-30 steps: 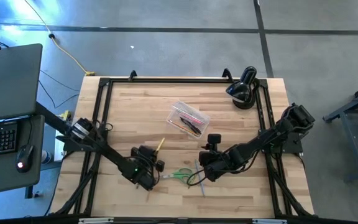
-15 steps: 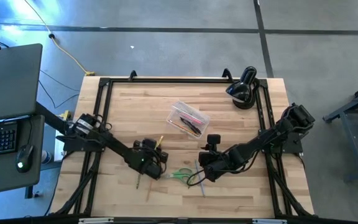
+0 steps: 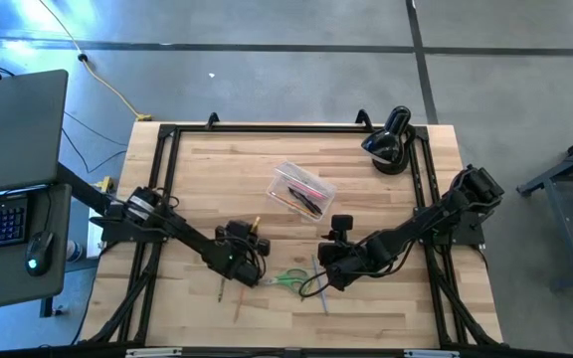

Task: Pick & place school supplies into a supply box
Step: Put the yellow pen into the supply box, then put the left green crayon into the supply box

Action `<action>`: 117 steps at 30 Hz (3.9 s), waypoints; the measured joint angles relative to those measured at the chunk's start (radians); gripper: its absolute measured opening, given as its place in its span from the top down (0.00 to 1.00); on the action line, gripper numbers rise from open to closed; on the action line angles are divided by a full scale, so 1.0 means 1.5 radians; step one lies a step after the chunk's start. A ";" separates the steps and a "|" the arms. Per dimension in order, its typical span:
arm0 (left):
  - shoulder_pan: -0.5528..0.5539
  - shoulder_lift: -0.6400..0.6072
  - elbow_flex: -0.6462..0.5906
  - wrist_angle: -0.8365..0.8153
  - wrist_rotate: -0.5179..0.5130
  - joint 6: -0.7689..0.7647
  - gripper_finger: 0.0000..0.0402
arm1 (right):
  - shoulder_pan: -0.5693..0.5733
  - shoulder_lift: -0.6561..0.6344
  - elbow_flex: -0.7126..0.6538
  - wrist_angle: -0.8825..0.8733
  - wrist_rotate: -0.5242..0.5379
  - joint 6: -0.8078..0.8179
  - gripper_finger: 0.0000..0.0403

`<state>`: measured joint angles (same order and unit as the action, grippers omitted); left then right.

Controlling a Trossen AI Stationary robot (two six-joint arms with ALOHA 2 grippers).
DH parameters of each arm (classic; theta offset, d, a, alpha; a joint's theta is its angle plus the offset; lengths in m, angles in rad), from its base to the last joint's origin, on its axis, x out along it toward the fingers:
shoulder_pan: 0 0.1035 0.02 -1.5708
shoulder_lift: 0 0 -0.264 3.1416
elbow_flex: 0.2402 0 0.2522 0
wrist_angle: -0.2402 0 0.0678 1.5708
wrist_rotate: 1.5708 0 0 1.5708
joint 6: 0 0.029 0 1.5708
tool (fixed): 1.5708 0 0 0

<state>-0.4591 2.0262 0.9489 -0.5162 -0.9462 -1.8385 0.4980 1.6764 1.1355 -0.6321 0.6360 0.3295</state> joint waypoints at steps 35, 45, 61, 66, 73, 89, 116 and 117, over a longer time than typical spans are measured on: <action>0.265 -0.138 0.200 0.148 0.418 0.962 0.89 | 0.064 0.000 0.000 -0.159 -0.003 0.197 0.65; 0.335 -0.100 0.199 0.175 0.450 1.115 0.85 | 0.111 0.000 -0.004 -0.154 0.032 0.231 0.65; 0.337 -0.075 0.201 0.269 0.381 1.433 0.71 | 0.109 0.000 -0.004 -0.150 0.033 0.227 0.65; 0.337 -0.075 0.201 0.261 0.322 1.443 0.63 | 0.109 0.000 -0.004 -0.148 0.033 0.228 0.65; 0.324 -0.084 0.228 0.227 0.293 1.432 0.60 | 0.109 0.000 -0.004 -0.146 0.033 0.228 0.65; 0.215 -0.084 0.527 -0.383 0.463 1.197 0.84 | 0.109 0.000 -0.004 -0.141 0.030 0.233 0.65; -0.302 -0.093 0.269 -0.440 0.029 -0.042 0.92 | 0.122 -0.001 -0.003 -0.132 0.062 0.240 0.65; -0.301 -0.087 0.251 -0.409 0.048 -0.052 0.92 | 0.122 -0.001 -0.003 -0.129 0.059 0.233 0.65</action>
<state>-0.9102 1.8955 1.3253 -1.1290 -0.8748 -1.9161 0.6815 1.6756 1.1309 -0.8253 0.7240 0.6789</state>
